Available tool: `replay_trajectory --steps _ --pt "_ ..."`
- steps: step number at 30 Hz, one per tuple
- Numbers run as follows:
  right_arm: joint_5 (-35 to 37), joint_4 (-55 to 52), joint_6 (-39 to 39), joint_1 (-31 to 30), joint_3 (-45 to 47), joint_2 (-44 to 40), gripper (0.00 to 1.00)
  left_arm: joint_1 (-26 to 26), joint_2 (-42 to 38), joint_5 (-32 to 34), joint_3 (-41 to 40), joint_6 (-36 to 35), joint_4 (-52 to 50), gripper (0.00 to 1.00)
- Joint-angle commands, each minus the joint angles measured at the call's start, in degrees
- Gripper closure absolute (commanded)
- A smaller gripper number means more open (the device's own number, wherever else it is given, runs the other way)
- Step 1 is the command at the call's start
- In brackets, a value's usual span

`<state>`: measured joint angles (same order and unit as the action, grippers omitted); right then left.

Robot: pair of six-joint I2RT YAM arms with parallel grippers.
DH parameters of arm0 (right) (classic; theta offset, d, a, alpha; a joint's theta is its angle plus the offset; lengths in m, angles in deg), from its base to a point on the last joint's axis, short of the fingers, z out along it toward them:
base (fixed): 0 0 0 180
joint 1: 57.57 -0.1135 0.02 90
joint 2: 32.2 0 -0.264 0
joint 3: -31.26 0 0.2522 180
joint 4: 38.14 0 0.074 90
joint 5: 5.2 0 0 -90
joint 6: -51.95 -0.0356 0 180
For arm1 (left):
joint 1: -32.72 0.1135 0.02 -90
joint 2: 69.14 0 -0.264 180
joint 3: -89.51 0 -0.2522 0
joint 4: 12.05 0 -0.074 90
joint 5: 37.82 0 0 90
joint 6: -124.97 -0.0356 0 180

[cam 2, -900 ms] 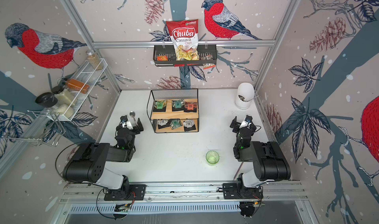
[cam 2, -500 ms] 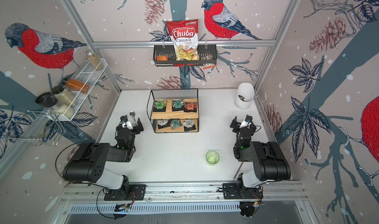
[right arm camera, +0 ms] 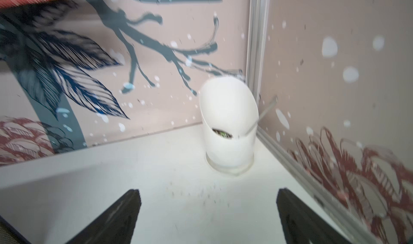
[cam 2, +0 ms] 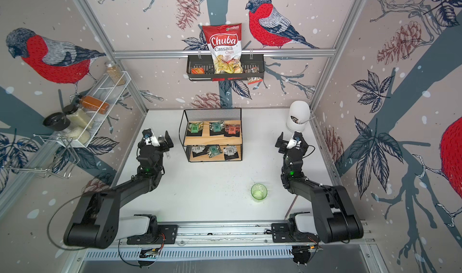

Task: Remove the tea bags from the shelf
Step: Pick up the tea bag from the shelf.

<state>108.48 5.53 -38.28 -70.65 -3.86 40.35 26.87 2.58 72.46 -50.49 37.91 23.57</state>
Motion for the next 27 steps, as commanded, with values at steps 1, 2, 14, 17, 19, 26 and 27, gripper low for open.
replay_trajectory --steps 1,2,14,17,19,26,27 --pt "7.2 -10.3 7.3 -5.4 -7.2 -7.4 0.00 -3.2 -6.0 5.4 5.8 -3.0 -14.0 0.02" --pt "7.6 -15.7 6.4 -7.0 -11.9 -9.9 0.00 -4.5 -8.1 6.5 8.7 -3.4 -16.7 0.01" --pt "-17.5 -57.0 -33.8 4.1 -35.3 -21.2 0.00 5.3 -11.8 -25.3 37.9 19.5 -62.6 0.02" --pt "-10.4 -65.5 -31.6 -1.7 -41.5 -19.4 0.00 5.0 -13.9 -23.5 42.0 16.6 -68.0 0.02" --pt "-6.9 -70.5 -31.3 -6.4 -45.7 -17.1 0.00 4.9 -16.6 -21.5 41.6 16.5 -68.2 0.01" --pt "11.9 -87.1 -32.3 -29.1 -62.7 -1.5 0.08 4.8 -13.4 -30.1 41.1 27.4 -67.5 0.02" --pt "13.5 -90.5 -32.9 -31.4 -66.5 2.5 0.10 4.0 -12.8 -29.9 41.6 28.6 -68.2 0.02"
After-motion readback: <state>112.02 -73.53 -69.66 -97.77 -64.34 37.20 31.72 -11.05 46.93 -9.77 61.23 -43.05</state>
